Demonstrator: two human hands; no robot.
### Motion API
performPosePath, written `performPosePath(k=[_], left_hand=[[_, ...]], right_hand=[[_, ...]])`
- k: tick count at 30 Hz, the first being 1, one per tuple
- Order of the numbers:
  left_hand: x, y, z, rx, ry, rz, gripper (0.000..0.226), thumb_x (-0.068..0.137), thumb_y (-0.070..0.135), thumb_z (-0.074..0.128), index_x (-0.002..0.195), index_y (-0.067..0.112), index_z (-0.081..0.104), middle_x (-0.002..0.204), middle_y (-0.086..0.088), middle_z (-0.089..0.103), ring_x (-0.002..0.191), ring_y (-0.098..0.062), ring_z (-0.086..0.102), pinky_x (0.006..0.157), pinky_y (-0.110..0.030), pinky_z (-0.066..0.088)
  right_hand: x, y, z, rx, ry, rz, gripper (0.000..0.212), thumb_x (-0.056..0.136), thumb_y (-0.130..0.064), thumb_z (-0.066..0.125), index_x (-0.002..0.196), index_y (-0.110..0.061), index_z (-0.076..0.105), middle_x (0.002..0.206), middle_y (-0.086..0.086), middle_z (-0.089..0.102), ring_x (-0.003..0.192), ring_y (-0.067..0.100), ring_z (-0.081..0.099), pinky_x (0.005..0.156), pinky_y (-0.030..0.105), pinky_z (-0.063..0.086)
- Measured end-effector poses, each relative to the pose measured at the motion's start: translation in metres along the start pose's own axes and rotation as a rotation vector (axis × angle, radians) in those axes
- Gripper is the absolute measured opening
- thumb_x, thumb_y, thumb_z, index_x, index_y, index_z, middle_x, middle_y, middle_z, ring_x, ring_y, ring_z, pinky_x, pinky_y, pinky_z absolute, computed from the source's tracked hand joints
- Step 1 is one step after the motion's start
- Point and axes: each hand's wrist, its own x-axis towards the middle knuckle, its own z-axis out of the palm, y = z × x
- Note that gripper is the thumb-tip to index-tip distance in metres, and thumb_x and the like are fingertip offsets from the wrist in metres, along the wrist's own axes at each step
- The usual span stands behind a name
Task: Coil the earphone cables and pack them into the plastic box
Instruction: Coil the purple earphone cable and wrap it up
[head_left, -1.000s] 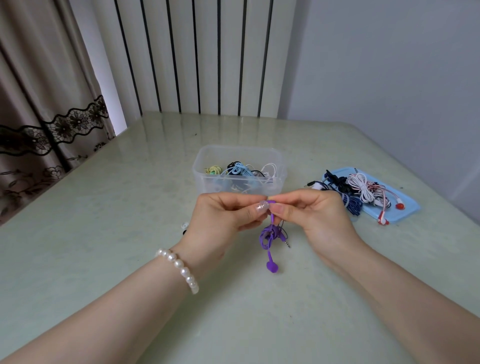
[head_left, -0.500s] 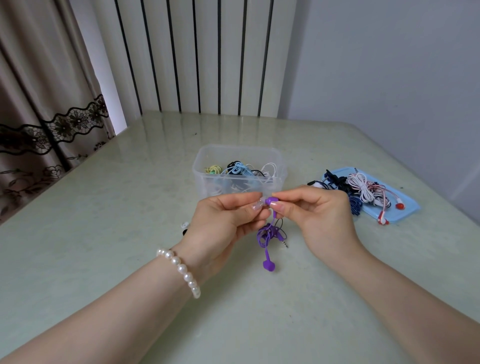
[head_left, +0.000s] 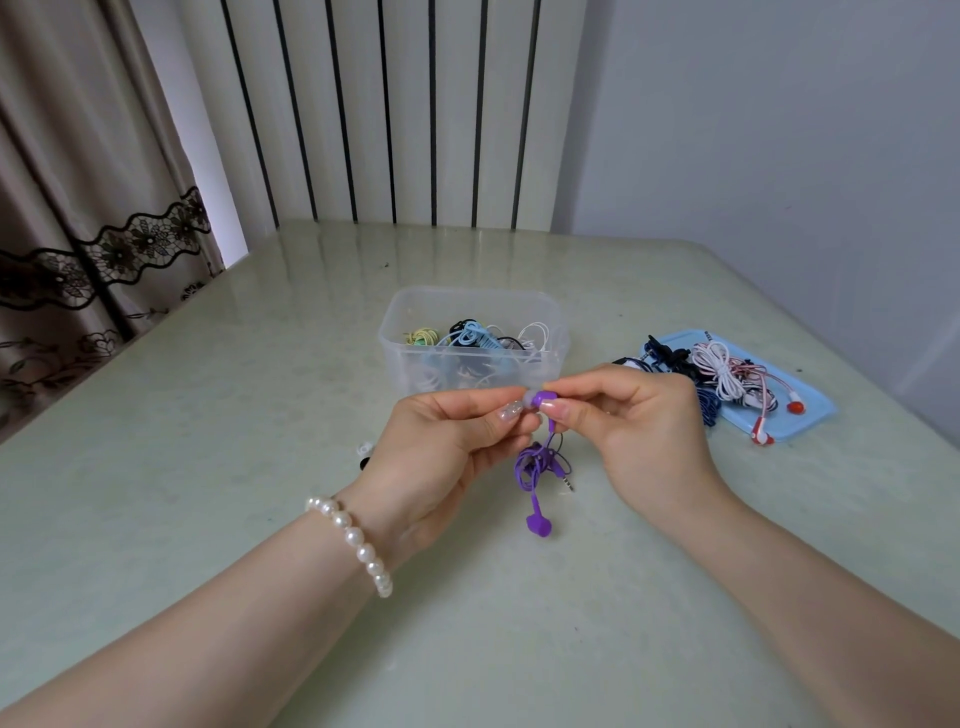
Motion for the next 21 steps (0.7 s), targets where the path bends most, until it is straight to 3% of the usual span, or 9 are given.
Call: performPosePath(k=[4,7,10,14,18,21], left_hand=[[-0.002,0.003,0.002,0.071,-0.004,0.031,0.021,0.078,-0.008,0.055,0.075,0.004,0.073,0.074,-0.009,0.072,0.067,-0.012,0.068,0.074,-0.024,0.056],[-0.005,0.003,0.004,0.076,-0.008,0.026,0.021,0.079,-0.008,0.054,0.079,0.003,0.072,0.075,-0.010,0.072,0.067,-0.013,0.068,0.073,-0.023,0.057],[-0.006,0.001,0.007,0.014,0.004,-0.001,0.025,0.083,-0.009,0.051,0.078,0.003,0.072,0.076,-0.011,0.072,0.067,-0.013,0.068,0.073,-0.022,0.056],[-0.009,0.000,0.014,-0.122,0.000,-0.044,0.031,0.085,-0.008,0.048,0.073,0.004,0.074,0.080,-0.011,0.073,0.073,-0.013,0.069,0.078,-0.025,0.054],[-0.010,0.002,0.013,-0.143,-0.005,-0.049,0.031,0.086,-0.006,0.047,0.073,0.004,0.074,0.082,-0.010,0.073,0.076,-0.013,0.069,0.079,-0.024,0.054],[-0.008,0.004,0.009,-0.117,-0.002,-0.064,0.028,0.087,-0.004,0.047,0.080,0.003,0.072,0.080,-0.010,0.072,0.072,-0.012,0.068,0.076,-0.023,0.054]], right_hand=[[-0.001,0.001,0.000,-0.025,0.006,-0.004,0.035,0.071,0.004,0.071,0.067,-0.030,0.071,0.070,-0.007,0.072,0.070,0.021,0.067,0.074,0.039,0.055],[-0.003,0.001,0.002,-0.063,0.042,-0.047,0.031,0.072,-0.001,0.071,0.070,-0.032,0.070,0.072,-0.004,0.072,0.070,0.018,0.066,0.073,0.039,0.054],[-0.006,0.004,0.005,-0.122,0.111,-0.117,0.022,0.070,-0.011,0.066,0.073,-0.033,0.069,0.074,-0.007,0.069,0.070,0.009,0.062,0.070,0.029,0.052],[-0.007,0.010,0.008,-0.271,0.223,-0.301,0.017,0.072,-0.001,0.065,0.079,-0.015,0.073,0.073,-0.007,0.064,0.073,-0.006,0.057,0.070,0.007,0.042],[-0.004,0.016,0.008,-0.395,0.263,-0.435,0.012,0.073,0.003,0.066,0.080,-0.004,0.073,0.075,0.002,0.065,0.073,0.004,0.057,0.070,0.012,0.045],[-0.003,0.015,0.007,-0.340,0.208,-0.435,0.012,0.073,0.005,0.065,0.079,-0.002,0.072,0.075,-0.001,0.062,0.074,-0.003,0.056,0.070,0.008,0.043]])
